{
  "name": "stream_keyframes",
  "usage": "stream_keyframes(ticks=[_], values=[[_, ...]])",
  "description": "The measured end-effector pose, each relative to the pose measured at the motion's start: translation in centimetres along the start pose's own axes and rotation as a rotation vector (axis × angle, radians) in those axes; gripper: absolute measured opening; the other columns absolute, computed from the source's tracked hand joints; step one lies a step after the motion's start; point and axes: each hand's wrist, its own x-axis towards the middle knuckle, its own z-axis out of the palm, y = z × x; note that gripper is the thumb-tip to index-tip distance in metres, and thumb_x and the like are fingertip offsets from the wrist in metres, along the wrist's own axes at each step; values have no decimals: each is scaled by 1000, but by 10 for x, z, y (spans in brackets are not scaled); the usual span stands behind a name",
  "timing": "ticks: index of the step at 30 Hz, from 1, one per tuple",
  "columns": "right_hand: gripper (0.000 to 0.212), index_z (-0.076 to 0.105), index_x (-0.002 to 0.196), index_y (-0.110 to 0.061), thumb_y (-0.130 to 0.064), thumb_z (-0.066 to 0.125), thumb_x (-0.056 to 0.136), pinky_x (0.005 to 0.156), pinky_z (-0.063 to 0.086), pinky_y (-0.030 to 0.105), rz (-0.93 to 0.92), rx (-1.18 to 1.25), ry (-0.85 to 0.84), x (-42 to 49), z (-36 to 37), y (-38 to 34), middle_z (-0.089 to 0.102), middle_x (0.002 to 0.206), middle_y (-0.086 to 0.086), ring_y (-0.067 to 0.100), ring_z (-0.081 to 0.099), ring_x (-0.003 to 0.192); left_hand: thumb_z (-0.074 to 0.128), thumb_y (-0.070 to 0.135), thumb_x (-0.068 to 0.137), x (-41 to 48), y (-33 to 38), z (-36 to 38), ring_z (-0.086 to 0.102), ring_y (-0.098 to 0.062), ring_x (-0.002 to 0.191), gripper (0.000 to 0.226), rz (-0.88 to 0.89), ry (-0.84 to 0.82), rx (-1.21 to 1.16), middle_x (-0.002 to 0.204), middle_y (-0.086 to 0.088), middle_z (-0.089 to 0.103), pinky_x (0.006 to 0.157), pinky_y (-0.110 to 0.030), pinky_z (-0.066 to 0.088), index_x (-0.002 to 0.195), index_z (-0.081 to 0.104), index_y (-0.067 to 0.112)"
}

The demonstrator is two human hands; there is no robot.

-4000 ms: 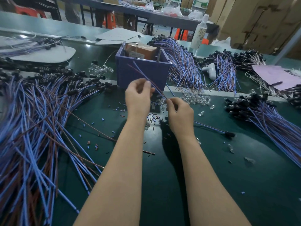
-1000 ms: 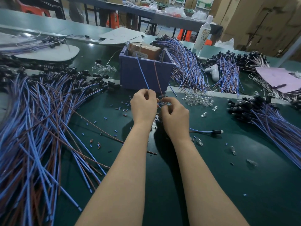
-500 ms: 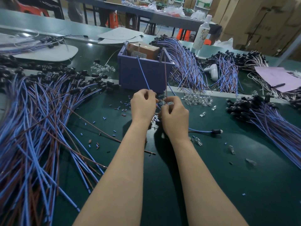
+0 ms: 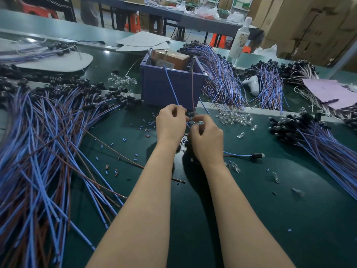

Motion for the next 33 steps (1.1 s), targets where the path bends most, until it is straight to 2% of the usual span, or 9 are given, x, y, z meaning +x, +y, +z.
stream_keyframes(ticks=[12, 18, 24, 30, 33], values=[[25, 64, 108, -14, -12, 48, 89, 75, 48, 37, -17, 0, -10, -1, -1, 0, 68, 79, 9, 27, 60, 77, 45, 18, 97, 1, 1, -1, 57, -10, 62, 22, -11, -19, 0, 66, 4, 61, 63, -23, 47, 86, 63, 13], [27, 66, 111, -14, -12, 48, 90, 74, 45, 32, -24, -2, -4, -1, -1, 0, 70, 85, 9, 26, 61, 82, 45, 19, 97, 0, 2, -1, 57, -11, 65, 22, 3, -30, 13, 67, 5, 61, 69, -26, 48, 86, 63, 14], [28, 66, 112, -13, -12, 48, 90, 76, 45, 31, -23, 0, -4, -1, -2, 0, 71, 88, 9, 25, 62, 85, 44, 20, 98, -1, 3, -1, 56, -9, 65, 22, 4, -42, 24, 69, 5, 61, 67, -24, 46, 89, 63, 14], [28, 68, 109, -16, -12, 48, 89, 75, 46, 32, -10, -8, -35, -1, -4, -3, 71, 86, 8, 25, 62, 82, 46, 21, 98, -1, 8, -1, 57, -19, 77, 23, -8, -79, 12, 78, 2, 63, 86, -40, 52, 92, 66, 12], [27, 69, 106, -16, -10, 49, 88, 75, 44, 28, -38, 21, -64, -1, -8, -8, 72, 87, 7, 23, 63, 81, 48, 20, 98, -2, 13, 0, 57, -15, 76, 22, 34, -125, 26, 83, -4, 66, 86, -36, 51, 92, 66, 10]])
